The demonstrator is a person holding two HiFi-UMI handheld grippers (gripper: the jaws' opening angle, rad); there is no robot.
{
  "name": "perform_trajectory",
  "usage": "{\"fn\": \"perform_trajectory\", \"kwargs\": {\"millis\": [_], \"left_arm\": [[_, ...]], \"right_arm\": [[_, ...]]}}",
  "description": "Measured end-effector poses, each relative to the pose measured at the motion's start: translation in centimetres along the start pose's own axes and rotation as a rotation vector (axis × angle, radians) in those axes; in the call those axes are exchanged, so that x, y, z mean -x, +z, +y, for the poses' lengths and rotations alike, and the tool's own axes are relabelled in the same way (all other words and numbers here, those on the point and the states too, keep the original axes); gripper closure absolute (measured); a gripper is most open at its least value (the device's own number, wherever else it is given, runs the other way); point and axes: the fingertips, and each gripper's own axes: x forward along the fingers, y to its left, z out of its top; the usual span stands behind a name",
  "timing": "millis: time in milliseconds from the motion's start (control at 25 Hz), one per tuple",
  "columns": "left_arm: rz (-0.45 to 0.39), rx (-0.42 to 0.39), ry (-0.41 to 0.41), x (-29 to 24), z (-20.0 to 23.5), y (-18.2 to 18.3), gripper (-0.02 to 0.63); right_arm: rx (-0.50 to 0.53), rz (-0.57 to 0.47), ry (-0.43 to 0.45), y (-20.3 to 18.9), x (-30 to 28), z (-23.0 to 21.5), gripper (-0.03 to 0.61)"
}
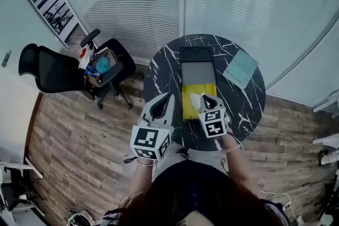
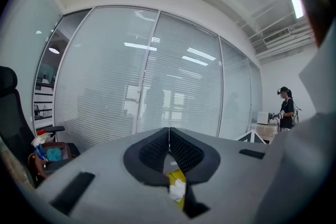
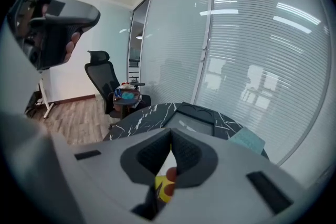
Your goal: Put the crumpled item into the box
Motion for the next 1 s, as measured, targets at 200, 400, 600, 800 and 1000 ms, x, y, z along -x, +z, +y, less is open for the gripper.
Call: {"fn": "perform_trajectory", "kwargs": {"millis": [200, 400, 600, 800, 1000], "left_arm": [[-0.010, -0.003, -0.022, 0.8, -0.4, 0.2, 0.586], [-0.012, -0.017, -0.038, 1.2, -0.9, 0.2, 0.586], [-0.017, -0.018, -0.046, 1.3, -1.5, 0.3, 0.586], [-0.020, -0.027, -0.059, 1.4, -2.6, 0.5, 0.586], [-0.024, -0.046, -0.058, 1.7, -4.1, 0.8, 0.586]], "right_arm": [[-0.045, -0.073, -0.037, 2.0, 2.5, 0.0, 0.554], [-0.049, -0.153, -0.082, 3.9, 5.2, -0.5, 0.554], [-0.052, -0.231, -0.114, 5.7, 8.0, -0.9, 0.554], [-0.061, -0.267, -0.117, 6.4, 10.1, -0.7, 0.554], [-0.063, -0.306, -0.113, 6.7, 12.3, -1.0, 0.554]]}}
